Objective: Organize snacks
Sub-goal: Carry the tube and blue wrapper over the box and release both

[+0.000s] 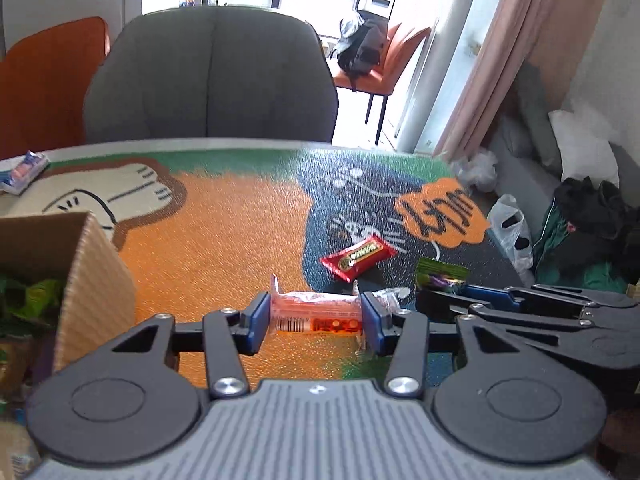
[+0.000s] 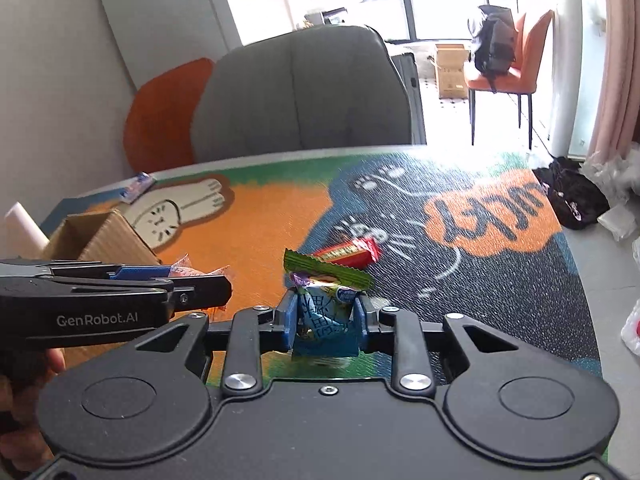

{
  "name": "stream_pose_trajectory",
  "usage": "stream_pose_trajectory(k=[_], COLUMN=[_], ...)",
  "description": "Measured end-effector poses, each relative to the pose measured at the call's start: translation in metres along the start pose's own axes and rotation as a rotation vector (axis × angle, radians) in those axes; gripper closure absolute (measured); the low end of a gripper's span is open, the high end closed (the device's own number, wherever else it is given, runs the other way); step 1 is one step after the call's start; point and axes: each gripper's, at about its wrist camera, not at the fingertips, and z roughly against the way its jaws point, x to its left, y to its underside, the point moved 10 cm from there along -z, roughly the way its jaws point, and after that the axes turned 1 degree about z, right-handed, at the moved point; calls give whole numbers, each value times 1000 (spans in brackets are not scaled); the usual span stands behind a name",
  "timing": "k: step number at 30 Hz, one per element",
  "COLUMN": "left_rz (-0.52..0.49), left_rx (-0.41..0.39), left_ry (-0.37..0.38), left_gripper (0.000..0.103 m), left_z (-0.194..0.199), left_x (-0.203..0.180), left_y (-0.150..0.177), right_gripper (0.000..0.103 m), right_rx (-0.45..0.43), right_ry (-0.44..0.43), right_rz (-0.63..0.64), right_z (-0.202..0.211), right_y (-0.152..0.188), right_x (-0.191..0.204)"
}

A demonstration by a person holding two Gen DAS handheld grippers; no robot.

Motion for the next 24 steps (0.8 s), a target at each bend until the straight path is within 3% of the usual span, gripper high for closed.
stream_pose_trajectory(k=[12,24], left_rz=[38,87], left_rx=[-107,-167], left_ry=[-22,-58], left_gripper=[56,55], left_z=[66,113], left_x=[33,95], left_y=[-12,3], right_gripper=[76,76], right_rx=[-93,-132], right_ry=[-78,-152], right_rz=[53,103], right_z=[28,28], right_y=[-23,-16], right_x=[60,139])
